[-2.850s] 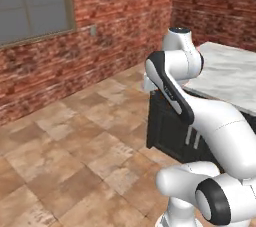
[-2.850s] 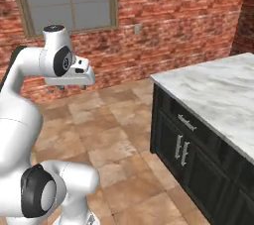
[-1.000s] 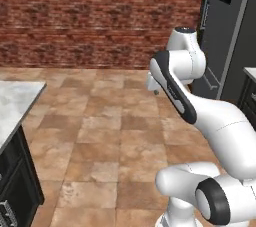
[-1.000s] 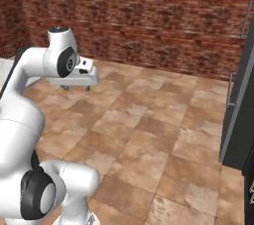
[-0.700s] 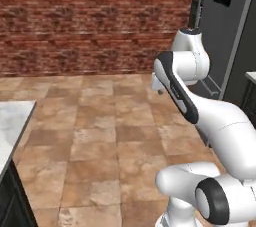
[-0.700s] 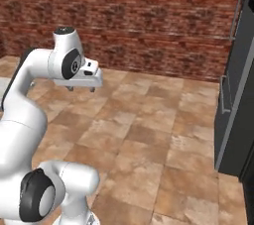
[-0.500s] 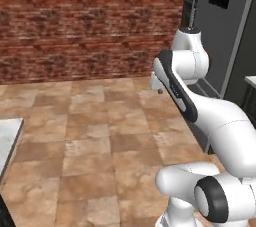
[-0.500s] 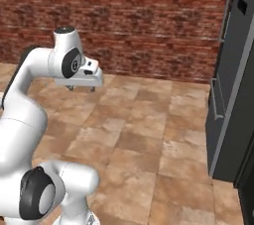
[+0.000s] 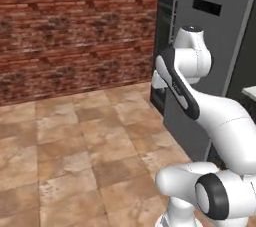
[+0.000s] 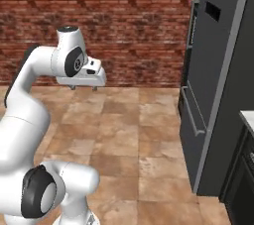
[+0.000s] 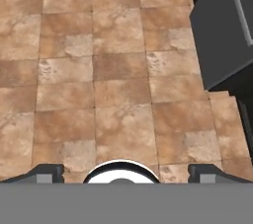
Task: Retrieve the fish from the fridge and place it on the saucepan with marinade on the stove.
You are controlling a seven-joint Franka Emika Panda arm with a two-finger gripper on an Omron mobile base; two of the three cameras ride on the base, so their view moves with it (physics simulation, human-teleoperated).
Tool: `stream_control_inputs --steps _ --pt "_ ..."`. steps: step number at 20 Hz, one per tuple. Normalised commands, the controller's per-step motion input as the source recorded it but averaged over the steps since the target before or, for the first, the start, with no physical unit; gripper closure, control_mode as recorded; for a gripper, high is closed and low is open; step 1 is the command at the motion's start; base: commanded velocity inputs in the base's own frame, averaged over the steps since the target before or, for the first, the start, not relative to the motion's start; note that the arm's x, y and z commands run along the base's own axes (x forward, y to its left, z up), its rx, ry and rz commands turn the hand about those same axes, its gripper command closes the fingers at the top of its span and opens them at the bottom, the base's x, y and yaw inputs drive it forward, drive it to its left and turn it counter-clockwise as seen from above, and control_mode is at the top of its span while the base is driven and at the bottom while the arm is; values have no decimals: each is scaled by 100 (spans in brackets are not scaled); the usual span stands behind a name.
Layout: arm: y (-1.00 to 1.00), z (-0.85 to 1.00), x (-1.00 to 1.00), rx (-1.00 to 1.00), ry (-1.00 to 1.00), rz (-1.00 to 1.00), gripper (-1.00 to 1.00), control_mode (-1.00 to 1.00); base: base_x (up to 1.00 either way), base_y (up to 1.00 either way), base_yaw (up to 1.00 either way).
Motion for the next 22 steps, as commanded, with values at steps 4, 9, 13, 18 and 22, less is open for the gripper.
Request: stream_control_inputs --steps 4,9,13,18,22 --pt "0 0 0 0 0 0 -100 100 100 91 -1" --pt "0 0 0 0 0 0 -100 100 100 86 0" --pt "0 0 0 0 0 0 -100 100 100 50 -1" --pt "0 0 0 0 0 0 -100 100 100 26 -2" --pt "0 0 0 0 0 0 -100 100 100 28 -8"
